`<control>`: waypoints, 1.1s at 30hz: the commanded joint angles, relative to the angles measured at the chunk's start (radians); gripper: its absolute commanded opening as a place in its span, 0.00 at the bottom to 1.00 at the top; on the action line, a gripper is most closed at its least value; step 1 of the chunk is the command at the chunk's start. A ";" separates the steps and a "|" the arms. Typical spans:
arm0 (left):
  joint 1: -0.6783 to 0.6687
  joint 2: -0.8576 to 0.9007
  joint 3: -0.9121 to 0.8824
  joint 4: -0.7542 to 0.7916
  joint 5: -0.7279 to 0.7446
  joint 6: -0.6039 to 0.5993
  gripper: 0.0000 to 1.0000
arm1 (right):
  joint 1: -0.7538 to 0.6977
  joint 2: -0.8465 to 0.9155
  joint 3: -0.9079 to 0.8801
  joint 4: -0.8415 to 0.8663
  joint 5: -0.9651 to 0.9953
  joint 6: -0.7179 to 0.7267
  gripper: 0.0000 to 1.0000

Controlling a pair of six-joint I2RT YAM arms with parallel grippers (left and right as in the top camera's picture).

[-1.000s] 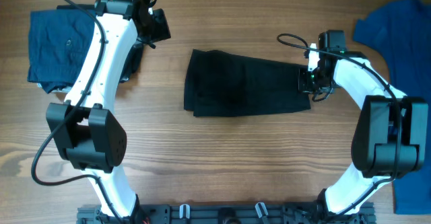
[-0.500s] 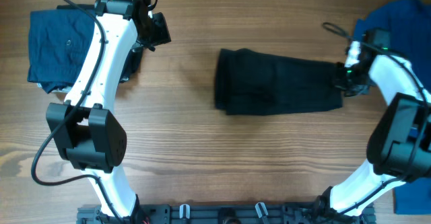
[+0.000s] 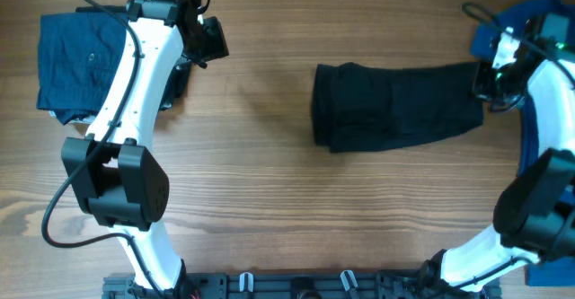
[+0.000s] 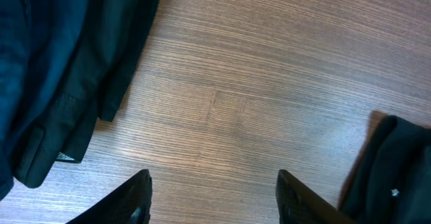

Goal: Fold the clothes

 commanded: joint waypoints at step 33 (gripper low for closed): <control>-0.001 0.015 -0.006 -0.013 -0.010 -0.009 0.58 | 0.608 0.122 0.057 -0.020 -0.088 0.246 0.05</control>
